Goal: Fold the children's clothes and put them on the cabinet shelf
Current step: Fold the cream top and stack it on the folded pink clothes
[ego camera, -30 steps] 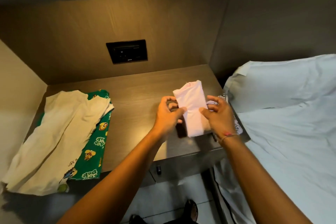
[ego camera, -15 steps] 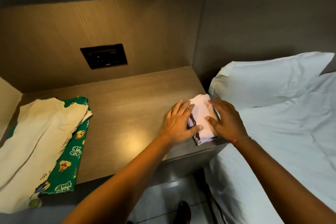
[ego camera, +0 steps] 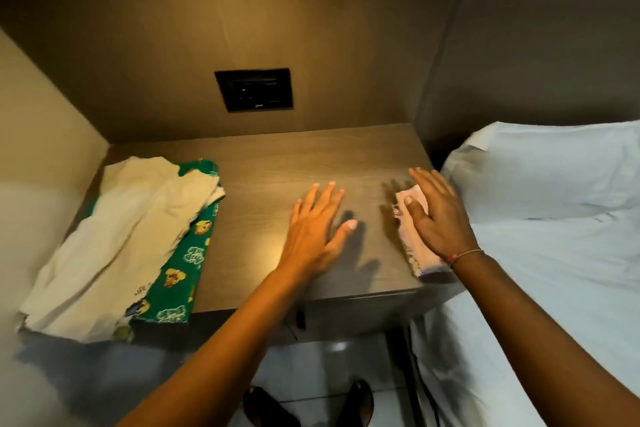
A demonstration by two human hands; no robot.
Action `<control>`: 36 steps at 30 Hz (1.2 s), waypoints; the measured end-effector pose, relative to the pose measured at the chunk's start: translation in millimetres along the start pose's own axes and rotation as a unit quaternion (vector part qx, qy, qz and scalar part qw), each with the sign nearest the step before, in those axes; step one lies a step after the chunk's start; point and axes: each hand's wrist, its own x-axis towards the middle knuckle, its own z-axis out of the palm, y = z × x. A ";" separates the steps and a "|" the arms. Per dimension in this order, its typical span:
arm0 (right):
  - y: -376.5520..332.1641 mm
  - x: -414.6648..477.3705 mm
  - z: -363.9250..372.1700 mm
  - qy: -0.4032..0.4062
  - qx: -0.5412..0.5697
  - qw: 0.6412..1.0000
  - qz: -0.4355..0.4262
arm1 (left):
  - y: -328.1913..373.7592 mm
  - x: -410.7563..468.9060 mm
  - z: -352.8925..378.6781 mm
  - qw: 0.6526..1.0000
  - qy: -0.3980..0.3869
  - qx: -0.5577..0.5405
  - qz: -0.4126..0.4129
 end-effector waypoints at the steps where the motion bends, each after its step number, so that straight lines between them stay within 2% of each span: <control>1: -21.9 7.7 9.6 -0.001 0.029 0.999 -0.018 | -17.3 -14.9 -18.5 0.999 0.030 0.006 -0.025; 4: -92.4 32.9 51.6 -0.063 0.068 0.991 -0.099 | -73.4 -67.8 -73.3 0.985 0.105 0.046 -0.126; 7: -160.7 56.8 105.4 -0.117 0.043 0.969 -0.215 | -125.9 -124.6 -116.3 0.956 0.158 0.095 -0.227; 9: -205.1 72.2 144.1 -0.158 0.007 0.948 -0.277 | -153.5 -158.8 -136.6 0.934 0.170 0.124 -0.289; 12: -248.9 94.1 193.7 -0.190 -0.091 0.916 -0.342 | -179.2 -198.5 -147.8 0.917 0.141 0.152 -0.340; 15: -262.3 111.8 222.5 -0.231 -0.168 0.888 -0.361 | -196.2 -230.9 -145.8 0.920 0.112 0.161 -0.338; 18: -260.6 122.5 237.8 -0.244 -0.181 0.887 -0.349 | -204.8 -249.6 -143.4 0.933 0.134 0.158 -0.295; 23: -254.1 130.1 246.4 -0.270 -0.083 0.919 -0.274 | -210.2 -252.7 -142.9 0.938 0.175 0.157 -0.256; 27: -252.2 129.8 247.4 -0.283 -0.033 0.929 -0.235 | -211.0 -253.7 -146.9 0.941 0.182 0.128 -0.256; 29: -252.5 128.3 245.5 -0.286 0.001 0.932 -0.222 | -208.9 -250.9 -151.2 0.936 0.214 0.088 -0.265; 32: -261.5 123.9 230.3 -0.245 0.078 0.943 -0.212 | -201.0 -243.9 -166.8 0.913 0.291 0.016 -0.286; 36: -277.8 116.8 182.9 -0.112 0.167 0.943 -0.264 | -170.7 -226.2 -214.2 0.880 0.383 -0.099 -0.263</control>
